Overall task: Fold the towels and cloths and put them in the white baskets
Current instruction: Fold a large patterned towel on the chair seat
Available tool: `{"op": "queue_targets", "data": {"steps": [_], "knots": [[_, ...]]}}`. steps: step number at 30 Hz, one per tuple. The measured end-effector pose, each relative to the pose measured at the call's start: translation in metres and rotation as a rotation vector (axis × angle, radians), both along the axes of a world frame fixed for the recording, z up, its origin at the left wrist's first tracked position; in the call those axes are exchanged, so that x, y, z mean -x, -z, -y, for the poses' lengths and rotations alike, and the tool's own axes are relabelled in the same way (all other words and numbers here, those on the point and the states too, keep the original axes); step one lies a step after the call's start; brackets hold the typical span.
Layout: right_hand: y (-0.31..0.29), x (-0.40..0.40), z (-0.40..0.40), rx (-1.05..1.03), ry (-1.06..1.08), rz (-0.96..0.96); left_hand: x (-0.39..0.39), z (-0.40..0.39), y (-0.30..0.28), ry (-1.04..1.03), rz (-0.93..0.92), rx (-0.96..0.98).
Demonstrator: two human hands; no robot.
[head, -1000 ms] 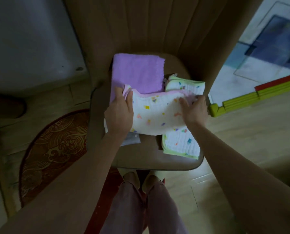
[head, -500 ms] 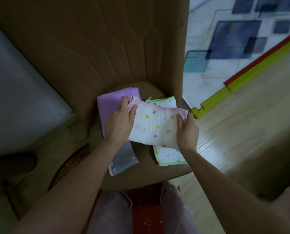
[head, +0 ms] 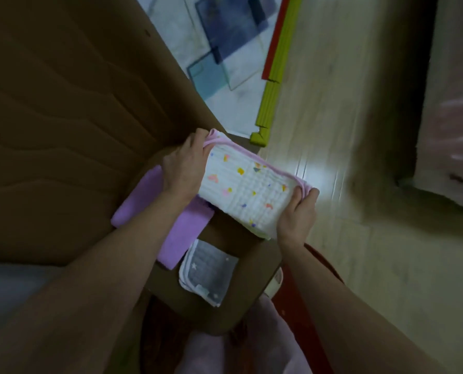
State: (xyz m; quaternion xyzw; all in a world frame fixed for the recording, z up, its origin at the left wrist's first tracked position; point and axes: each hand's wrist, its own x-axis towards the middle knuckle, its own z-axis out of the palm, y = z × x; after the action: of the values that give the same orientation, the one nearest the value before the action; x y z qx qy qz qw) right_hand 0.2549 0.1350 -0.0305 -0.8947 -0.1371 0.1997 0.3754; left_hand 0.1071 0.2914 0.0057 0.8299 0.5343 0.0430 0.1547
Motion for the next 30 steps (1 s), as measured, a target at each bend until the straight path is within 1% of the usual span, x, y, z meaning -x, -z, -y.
{"op": "queue_targets", "data": {"steps": [3, 8, 18, 22, 23, 24, 26, 27, 28, 29, 30], "knots": [[0.009, 0.005, 0.011, -0.022, 0.084, -0.02, -0.015, -0.004, 0.013, 0.066, -0.037, -0.031], [0.03, 0.015, 0.025, -0.002, 0.156, -0.029, -0.017, -0.004, 0.033, 0.069, -0.081, -0.046], [0.047, 0.01, 0.026, 0.003, 0.118, -0.041, -0.018, -0.011, 0.059, 0.07, -0.021, -0.085], [0.056, 0.013, 0.027, 0.042, 0.125, -0.037, -0.018, -0.011, 0.068, 0.062, -0.05, -0.071], [0.056, 0.014, 0.028, 0.056, 0.129, -0.021, -0.017, -0.011, 0.07, 0.054, -0.05, -0.085], [0.057, 0.015, 0.029, 0.079, 0.133, 0.038, -0.016, -0.01, 0.072, 0.042, -0.038, -0.114], [0.055, 0.019, 0.027, 0.161, 0.112, 0.225, -0.014, -0.006, 0.074, 0.037, 0.029, -0.222], [0.052, 0.022, 0.025, 0.178, 0.072, 0.301, -0.014, -0.002, 0.074, 0.07, 0.081, -0.263], [0.051, 0.027, 0.022, 0.179, -0.003, 0.361, -0.015, 0.002, 0.076, 0.143, 0.137, -0.276], [0.051, 0.033, 0.018, 0.18, -0.113, 0.414, -0.016, 0.006, 0.079, 0.257, 0.185, -0.27], [0.053, 0.039, 0.013, 0.185, -0.236, 0.452, -0.018, 0.008, 0.083, 0.397, 0.194, -0.27]]}}
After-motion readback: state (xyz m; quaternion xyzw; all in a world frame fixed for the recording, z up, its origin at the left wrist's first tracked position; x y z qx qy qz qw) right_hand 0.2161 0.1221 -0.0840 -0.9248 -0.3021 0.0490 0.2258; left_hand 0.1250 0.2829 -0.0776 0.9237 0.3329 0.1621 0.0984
